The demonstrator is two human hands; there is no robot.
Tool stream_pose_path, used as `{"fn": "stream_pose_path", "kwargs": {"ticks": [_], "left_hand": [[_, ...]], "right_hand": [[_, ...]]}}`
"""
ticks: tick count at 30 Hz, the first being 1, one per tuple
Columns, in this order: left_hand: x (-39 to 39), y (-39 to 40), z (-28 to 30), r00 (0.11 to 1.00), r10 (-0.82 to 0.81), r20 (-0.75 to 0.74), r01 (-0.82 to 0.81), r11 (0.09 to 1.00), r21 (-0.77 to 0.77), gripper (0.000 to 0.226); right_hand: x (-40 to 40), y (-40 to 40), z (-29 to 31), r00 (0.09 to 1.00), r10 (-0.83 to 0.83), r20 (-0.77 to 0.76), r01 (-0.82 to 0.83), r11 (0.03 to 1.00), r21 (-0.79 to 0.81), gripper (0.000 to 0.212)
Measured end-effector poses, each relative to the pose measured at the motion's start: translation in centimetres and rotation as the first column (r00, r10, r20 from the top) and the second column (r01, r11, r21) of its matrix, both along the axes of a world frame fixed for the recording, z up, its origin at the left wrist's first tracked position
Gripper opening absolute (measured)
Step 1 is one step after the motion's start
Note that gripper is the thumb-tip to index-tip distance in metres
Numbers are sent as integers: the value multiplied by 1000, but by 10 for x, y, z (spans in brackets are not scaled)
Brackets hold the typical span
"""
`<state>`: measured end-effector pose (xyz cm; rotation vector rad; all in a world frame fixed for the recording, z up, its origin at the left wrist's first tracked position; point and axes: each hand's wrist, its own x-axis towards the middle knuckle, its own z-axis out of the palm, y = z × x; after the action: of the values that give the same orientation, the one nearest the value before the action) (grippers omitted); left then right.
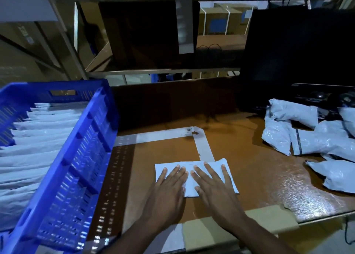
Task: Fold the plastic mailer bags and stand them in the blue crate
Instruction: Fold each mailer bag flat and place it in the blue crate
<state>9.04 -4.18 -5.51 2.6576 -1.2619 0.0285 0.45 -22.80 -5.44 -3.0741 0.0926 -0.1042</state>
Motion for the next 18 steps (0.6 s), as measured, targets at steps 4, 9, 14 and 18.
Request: {"fn": "stream_pose_path", "kwargs": {"ticks": [4,9,14,18], "left_hand": [[-2,1,8,997,18,-76,-26,994,-105,55],[1,-3,16,989,79,-128,-87,995,-56,72],[4,-1,9,988,112,-104,-111,994,12,78],[7,3,8,991,89,-97,-89,996,4,79]], "right_hand": [[1,-12,13,998,60,-21,-55,982,178,48],[-1,-13,16,990,-142,-8,137,940,313,65],[4,-20,6,992,-123,-14,124,983,137,81],[-4,-26,5,992,-125,-10,125,975,185,78]]}}
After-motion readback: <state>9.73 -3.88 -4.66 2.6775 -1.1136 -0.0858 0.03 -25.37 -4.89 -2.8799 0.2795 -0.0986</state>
